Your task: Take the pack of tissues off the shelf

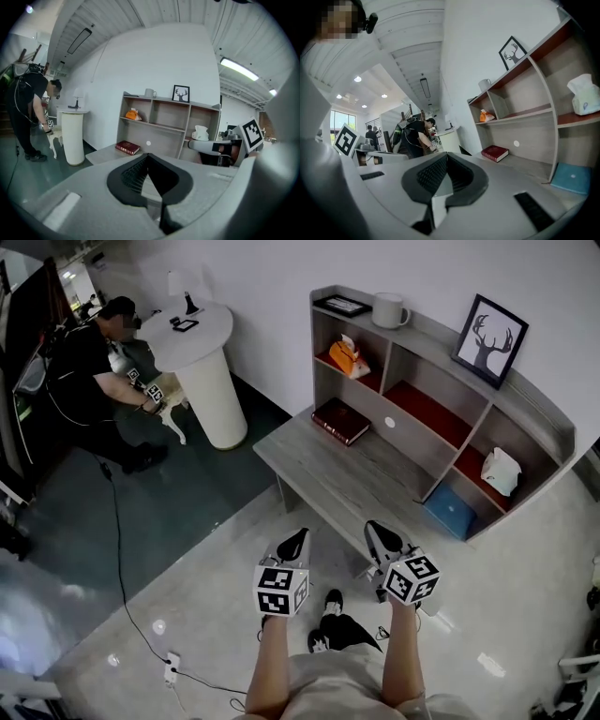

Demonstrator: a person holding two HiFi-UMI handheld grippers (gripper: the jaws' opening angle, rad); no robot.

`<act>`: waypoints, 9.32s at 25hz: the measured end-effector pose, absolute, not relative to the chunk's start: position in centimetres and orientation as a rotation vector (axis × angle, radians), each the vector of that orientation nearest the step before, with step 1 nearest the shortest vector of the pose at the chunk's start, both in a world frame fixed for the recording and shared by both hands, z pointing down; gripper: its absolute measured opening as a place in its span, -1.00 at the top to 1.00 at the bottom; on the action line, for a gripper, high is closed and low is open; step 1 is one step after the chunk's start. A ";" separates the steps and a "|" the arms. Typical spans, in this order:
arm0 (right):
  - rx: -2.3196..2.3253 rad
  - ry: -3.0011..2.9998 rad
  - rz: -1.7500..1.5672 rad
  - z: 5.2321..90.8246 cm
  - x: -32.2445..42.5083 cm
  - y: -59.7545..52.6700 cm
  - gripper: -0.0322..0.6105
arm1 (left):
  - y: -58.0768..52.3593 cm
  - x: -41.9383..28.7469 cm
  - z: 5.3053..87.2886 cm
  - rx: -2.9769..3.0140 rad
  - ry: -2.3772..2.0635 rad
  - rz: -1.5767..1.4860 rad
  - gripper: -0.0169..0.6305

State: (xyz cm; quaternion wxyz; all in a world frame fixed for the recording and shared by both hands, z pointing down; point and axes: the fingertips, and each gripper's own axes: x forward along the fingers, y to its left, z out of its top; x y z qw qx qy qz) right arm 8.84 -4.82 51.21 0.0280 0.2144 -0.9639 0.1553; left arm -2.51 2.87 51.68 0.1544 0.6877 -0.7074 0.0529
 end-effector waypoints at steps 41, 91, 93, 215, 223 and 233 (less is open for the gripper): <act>0.796 -2.931 0.438 51.2 -7.2 -31.8 0.85 | -22.8 -19.5 51.1 2.007 -1.995 0.189 0.92; 1.440 -2.632 0.125 45.7 -16.3 -44.9 0.68 | -42.6 -28.8 46.4 2.521 -1.514 0.191 0.92; 1.465 -2.604 0.106 45.4 -16.0 -45.7 0.65 | -43.2 -28.6 46.2 2.524 -1.507 0.184 0.92; 1.327 -2.692 0.355 54.9 -5.4 -26.6 0.83 | -23.1 -20.2 55.1 2.217 -1.627 0.349 0.92; 1.256 -2.641 0.430 58.5 -3.6 -23.6 0.83 | -20.4 -17.3 56.4 2.235 -1.602 0.356 0.92; 1.257 -2.602 0.332 58.5 -1.8 -21.8 0.83 | -19.2 -14.4 57.2 2.267 -1.561 0.372 0.92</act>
